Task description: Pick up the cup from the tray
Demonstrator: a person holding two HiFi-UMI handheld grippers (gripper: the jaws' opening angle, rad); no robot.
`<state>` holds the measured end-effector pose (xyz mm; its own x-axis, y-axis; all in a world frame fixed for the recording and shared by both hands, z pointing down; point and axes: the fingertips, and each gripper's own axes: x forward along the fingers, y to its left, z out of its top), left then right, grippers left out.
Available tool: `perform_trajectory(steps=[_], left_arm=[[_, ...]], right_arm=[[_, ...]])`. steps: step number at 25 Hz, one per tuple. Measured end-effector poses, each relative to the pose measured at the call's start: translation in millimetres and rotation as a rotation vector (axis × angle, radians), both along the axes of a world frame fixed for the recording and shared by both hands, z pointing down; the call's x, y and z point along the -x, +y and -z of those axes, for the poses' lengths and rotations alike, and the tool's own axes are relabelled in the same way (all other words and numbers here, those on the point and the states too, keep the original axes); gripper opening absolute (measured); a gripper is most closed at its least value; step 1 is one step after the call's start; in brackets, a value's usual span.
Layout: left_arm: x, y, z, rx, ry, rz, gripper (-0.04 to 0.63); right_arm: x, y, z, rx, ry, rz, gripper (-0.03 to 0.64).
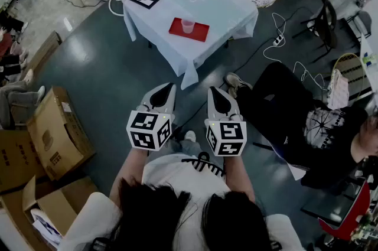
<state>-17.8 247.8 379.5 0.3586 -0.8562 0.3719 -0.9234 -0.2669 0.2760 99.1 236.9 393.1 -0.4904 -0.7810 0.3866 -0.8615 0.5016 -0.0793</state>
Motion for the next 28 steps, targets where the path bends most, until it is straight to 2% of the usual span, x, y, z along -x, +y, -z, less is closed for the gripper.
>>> perform_trajectory(steps=[10,16,22,28], left_arm=[[-7.7,-3.7,-3.2,0.001,-0.013,-0.016,0.0],[-11.9,-7.6,-3.4,0.012,0.013,-0.004,0.0],[-17.8,-17.1,-8.7,0.018,-0.002,0.027,0.0],[-28.7,-19.6,-9.4,0.032,0.008,0.063,0.0]], right_arm=[[-4.1,-2.1,-1.6,-0.011,0.003,0.001,0.025],[-11.8,-6.0,-1.9,0.0,-0.036,0.005,0.026],[-19.0,-14.5,-7.5,0.011,-0.072,0.054,0.097],[-24.0,-15.2,-8.0,0.013,-0.066,0.129,0.166]])
